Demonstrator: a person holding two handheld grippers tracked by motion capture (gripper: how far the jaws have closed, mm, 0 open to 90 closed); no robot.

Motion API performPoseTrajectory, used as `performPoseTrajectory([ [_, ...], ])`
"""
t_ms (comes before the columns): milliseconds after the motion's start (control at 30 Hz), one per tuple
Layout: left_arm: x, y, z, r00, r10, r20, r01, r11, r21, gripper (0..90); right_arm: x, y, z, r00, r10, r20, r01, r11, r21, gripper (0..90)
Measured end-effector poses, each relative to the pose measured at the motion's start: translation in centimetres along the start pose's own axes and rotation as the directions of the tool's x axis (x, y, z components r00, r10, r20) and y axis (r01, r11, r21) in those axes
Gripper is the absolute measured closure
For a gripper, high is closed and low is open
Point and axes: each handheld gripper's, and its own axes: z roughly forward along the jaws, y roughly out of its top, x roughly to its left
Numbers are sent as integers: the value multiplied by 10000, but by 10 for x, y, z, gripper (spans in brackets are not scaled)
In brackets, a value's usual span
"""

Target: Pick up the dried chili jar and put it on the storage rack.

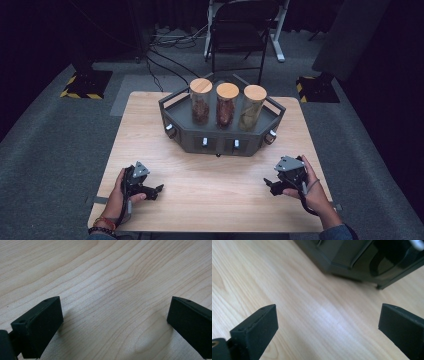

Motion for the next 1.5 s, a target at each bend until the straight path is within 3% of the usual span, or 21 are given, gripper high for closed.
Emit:
performPoseTrajectory([
  [500,0,0,0,10000,-1,0,1,10000,0,0,2,-34,9,9986,469,-248,-456,9976,512,22],
  [1133,0,0,0,10000,-1,0,1,10000,-1,0,7,-60,11,9948,957,-353,-931,9932,699,22],
  [1500,0,0,0,10000,-2,1,2,10000,0,0,6,-77,10,9828,1726,-650,-1693,9841,529,16],
])
